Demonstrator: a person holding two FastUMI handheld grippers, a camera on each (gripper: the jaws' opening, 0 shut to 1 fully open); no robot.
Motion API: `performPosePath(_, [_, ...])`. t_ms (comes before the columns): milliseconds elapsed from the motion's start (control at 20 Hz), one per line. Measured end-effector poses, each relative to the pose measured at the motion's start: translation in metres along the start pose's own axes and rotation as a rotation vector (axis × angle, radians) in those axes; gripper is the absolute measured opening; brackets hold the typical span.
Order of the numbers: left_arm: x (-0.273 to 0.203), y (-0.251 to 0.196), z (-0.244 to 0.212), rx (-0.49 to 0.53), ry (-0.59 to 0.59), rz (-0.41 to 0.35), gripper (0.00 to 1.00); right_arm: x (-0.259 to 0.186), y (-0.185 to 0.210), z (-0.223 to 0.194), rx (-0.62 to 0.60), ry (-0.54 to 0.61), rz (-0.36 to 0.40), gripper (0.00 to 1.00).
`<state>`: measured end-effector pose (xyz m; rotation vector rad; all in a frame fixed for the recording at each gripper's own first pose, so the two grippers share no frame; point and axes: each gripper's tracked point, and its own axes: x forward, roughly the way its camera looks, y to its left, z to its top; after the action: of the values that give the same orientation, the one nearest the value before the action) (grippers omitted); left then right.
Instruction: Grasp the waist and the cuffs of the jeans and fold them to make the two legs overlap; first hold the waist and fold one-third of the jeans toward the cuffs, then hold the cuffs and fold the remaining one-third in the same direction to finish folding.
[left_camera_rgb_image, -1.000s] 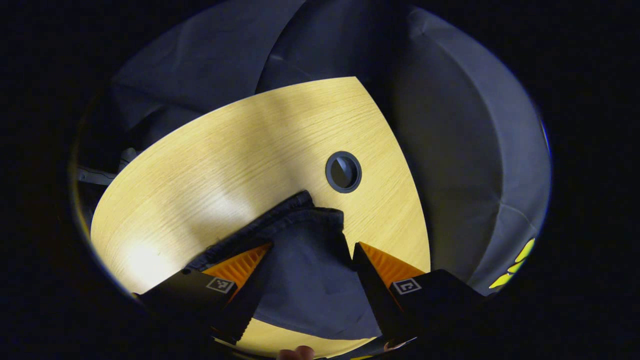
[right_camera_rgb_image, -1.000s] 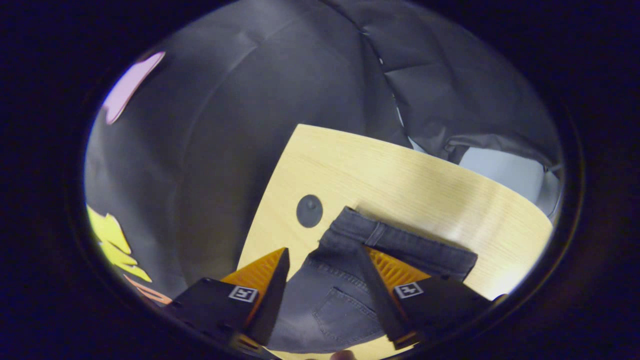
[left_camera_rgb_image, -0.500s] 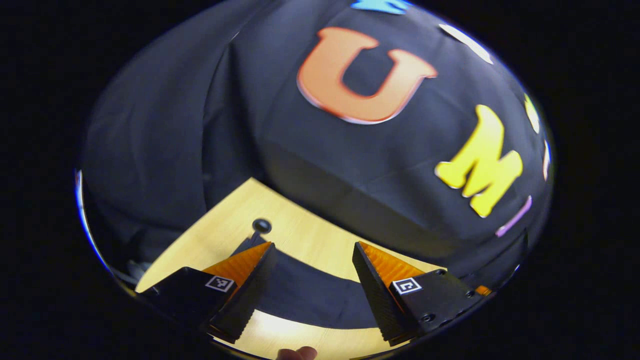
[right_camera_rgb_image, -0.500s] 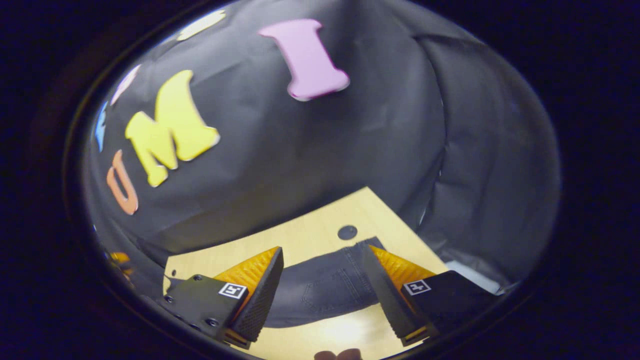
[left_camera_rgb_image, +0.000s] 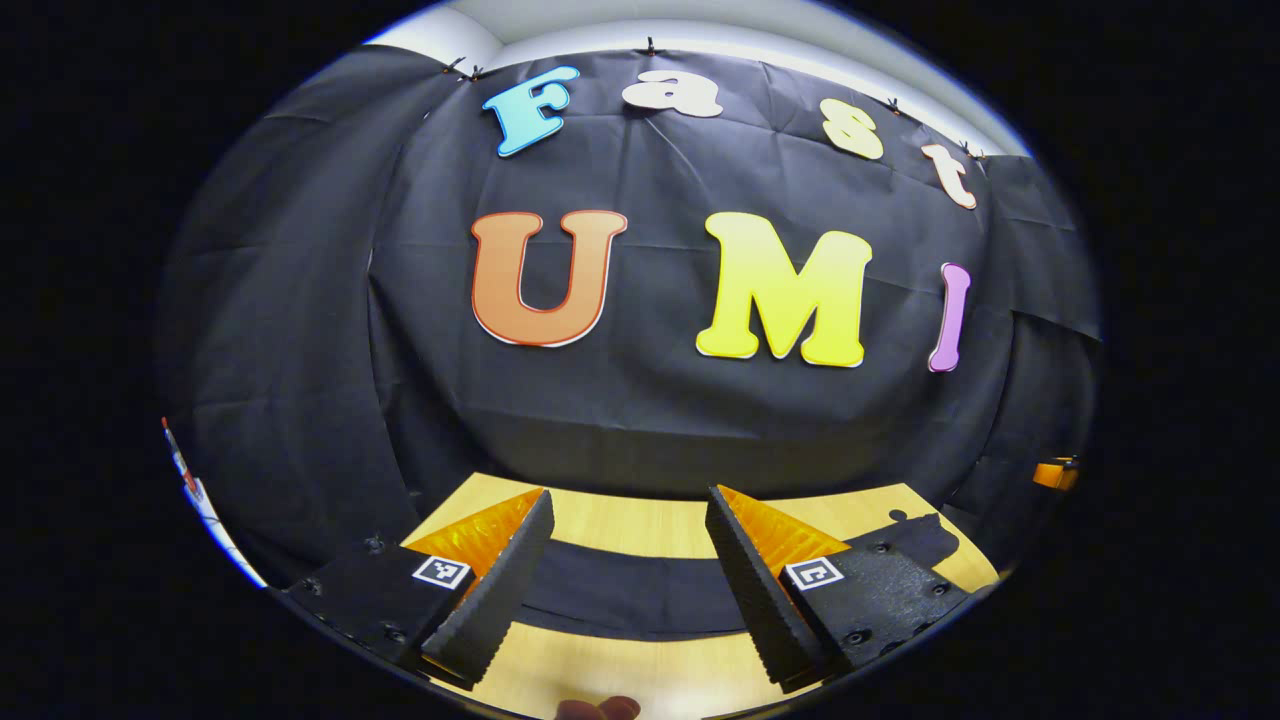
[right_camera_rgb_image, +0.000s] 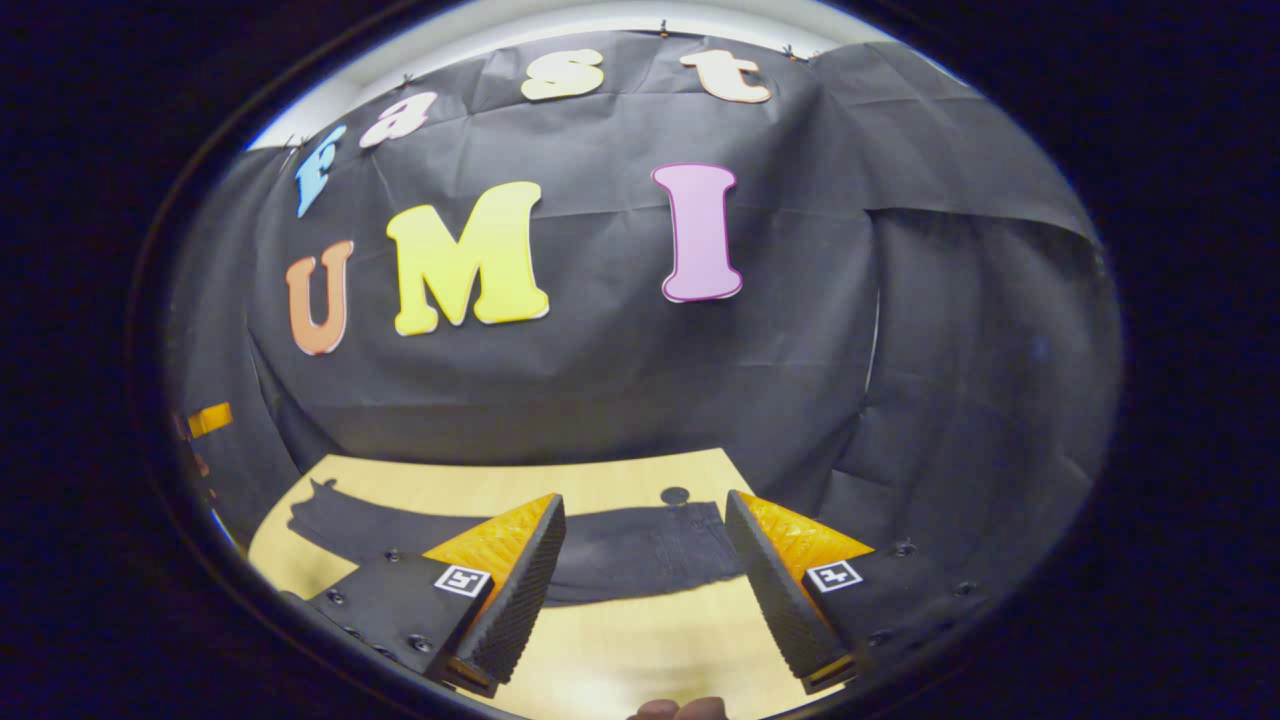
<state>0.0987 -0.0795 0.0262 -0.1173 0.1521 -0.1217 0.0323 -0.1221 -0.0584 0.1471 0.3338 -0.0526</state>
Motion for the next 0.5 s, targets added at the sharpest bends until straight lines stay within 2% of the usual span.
performPosePath(250, [-0.003,-0.037,-0.020,-0.007,0.037,-0.048,0.99,-0.003,-0.009,-0.030,0.023,0.044,-0.010,0.98])
performPosePath(500, [0.001,-0.066,-0.022,0.043,0.066,-0.078,0.98,0.053,-0.036,-0.076,0.201,0.136,-0.016,0.99])
